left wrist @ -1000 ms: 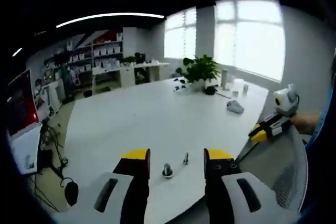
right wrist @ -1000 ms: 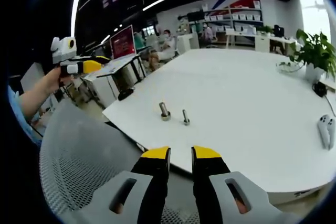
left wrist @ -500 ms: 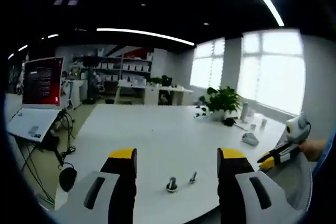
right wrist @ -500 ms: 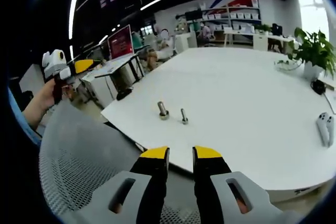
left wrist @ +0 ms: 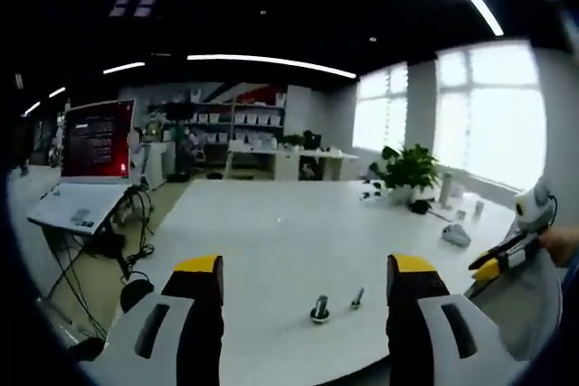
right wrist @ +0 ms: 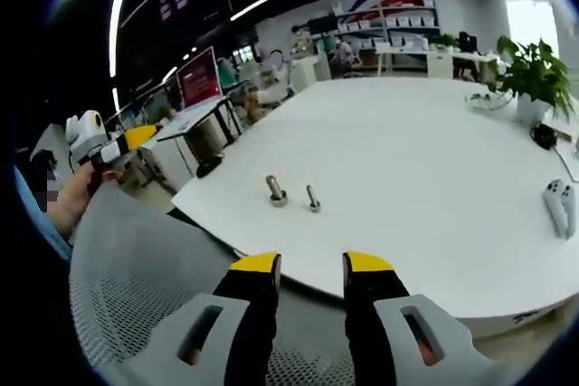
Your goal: Place the washer onto the threaded stud by aligning its center hole with the stud, sliding it down to the base, and recovering from edge contact or off-axis alignment until the washer reaches the visible bottom stop.
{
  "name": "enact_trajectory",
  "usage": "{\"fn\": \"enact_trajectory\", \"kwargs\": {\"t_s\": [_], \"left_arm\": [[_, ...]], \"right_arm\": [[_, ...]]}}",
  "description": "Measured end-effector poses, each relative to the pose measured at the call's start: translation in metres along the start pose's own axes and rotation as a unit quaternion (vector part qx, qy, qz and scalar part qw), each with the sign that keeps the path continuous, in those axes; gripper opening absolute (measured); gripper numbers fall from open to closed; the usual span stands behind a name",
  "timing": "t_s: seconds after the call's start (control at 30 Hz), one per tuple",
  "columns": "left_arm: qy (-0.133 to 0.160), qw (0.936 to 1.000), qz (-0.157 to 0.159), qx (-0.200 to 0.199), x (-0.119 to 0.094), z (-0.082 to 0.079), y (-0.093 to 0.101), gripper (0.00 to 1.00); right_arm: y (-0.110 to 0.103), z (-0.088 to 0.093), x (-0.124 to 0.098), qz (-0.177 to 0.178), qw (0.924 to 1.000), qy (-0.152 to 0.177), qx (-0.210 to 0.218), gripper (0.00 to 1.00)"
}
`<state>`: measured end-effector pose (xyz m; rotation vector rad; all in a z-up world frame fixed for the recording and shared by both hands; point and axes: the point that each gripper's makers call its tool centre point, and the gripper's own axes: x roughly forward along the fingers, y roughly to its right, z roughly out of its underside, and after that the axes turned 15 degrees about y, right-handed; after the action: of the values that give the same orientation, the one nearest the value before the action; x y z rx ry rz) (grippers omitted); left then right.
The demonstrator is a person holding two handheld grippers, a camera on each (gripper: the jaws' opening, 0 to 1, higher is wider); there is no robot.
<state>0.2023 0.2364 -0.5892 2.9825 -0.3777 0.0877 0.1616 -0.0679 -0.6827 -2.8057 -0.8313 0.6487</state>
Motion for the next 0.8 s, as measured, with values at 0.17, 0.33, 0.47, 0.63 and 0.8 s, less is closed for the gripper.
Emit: {"fn": "enact_trajectory", "kwargs": {"t_s": [0.17,0.33,0.47,0.63,0.8], "left_arm": [[-0.003,0.9999,-0.011,0.001,0.002,0.007,-0.008,0.71],[-0.031,0.9991,-0.017,0.026,-0.001,0.027,-0.014,0.67],[-0.029,0.9994,-0.011,0.018,-0.001,0.026,-0.013,0.66],[-0.045,0.9987,-0.004,0.024,-0.003,0.032,-0.011,0.63],[-0.044,0.9988,-0.009,0.018,-0.004,0.032,-0.013,0.63]], "right_arm": [[-0.003,0.004,0.001,-0.012,0.9995,-0.01,0.026,0.32],[-0.001,0.005,0.002,-0.009,0.9997,-0.013,0.017,0.31],[-0.001,0.006,0.002,-0.008,0.9997,-0.017,0.017,0.3],[0.0,0.006,0.002,-0.005,0.9997,-0.017,0.016,0.3],[0.0,0.005,0.002,-0.002,0.9997,-0.014,0.018,0.3]]}}
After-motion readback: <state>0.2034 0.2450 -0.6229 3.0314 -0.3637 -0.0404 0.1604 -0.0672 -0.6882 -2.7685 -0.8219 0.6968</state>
